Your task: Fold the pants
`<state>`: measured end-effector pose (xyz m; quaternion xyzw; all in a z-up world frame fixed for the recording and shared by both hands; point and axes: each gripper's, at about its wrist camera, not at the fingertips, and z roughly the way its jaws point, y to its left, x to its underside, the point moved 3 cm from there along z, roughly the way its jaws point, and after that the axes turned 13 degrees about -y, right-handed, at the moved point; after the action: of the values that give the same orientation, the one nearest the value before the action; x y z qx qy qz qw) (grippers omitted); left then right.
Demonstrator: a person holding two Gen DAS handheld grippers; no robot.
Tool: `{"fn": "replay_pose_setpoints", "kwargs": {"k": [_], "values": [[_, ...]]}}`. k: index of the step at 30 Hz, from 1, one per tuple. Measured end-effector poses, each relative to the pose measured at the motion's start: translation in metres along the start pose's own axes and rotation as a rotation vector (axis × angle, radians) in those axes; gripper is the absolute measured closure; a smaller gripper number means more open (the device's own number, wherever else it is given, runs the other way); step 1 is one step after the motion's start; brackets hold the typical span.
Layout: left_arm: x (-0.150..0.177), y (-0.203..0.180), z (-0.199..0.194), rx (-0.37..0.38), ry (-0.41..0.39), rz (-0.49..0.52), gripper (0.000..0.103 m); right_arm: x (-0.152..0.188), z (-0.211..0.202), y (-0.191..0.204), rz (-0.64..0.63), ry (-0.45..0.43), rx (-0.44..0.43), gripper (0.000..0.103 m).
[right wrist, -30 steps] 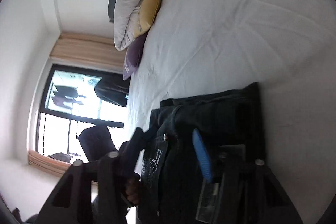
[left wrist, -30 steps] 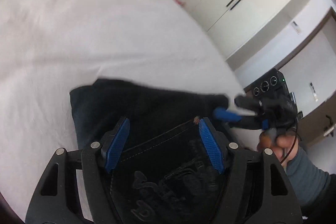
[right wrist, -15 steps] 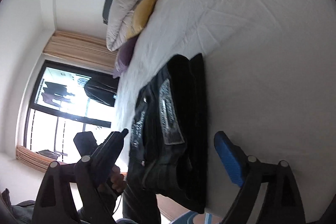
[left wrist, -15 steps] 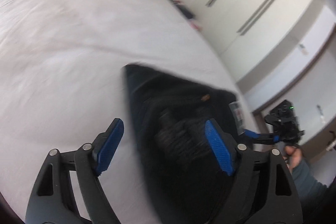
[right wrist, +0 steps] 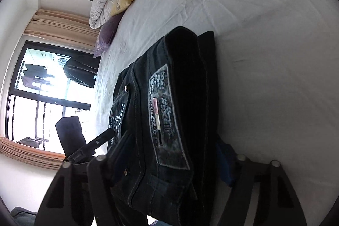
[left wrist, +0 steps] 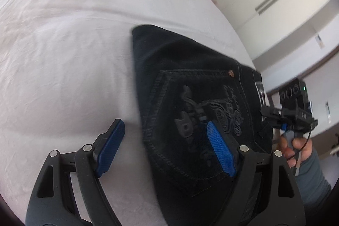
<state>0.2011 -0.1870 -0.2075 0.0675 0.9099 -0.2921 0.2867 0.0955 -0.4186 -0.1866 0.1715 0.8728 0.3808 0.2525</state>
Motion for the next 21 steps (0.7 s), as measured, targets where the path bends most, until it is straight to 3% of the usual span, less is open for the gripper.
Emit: {"fn": "replay_pose_setpoints", "kwargs": {"k": [1, 4, 6, 9, 15, 21], "values": [[0.001, -0.005, 0.004, 0.006, 0.016, 0.018, 0.024, 0.001, 0.002, 0.002, -0.02, -0.002, 0.023, 0.046], [0.001, -0.018, 0.011, -0.009, 0.025, 0.064, 0.045, 0.002, 0.002, 0.003, -0.04, -0.023, 0.059, 0.063], [-0.002, -0.021, 0.01, -0.008, 0.015, 0.065, 0.068, 0.002, -0.001, 0.007, -0.062, -0.044, 0.076, 0.068], [-0.006, -0.031, 0.005, -0.011, 0.005, 0.101, 0.082, 0.005, -0.004, 0.032, -0.178, -0.067, 0.149, 0.077], [-0.023, -0.04, -0.014, -0.011, -0.043, 0.114, 0.086, -0.009, -0.018, 0.086, -0.322, -0.123, 0.145, 0.081], [-0.102, -0.052, -0.051, -0.016, -0.179, 0.184, 0.086, -0.06, -0.029, 0.133, -0.425, -0.201, 0.095, 0.082]]}}
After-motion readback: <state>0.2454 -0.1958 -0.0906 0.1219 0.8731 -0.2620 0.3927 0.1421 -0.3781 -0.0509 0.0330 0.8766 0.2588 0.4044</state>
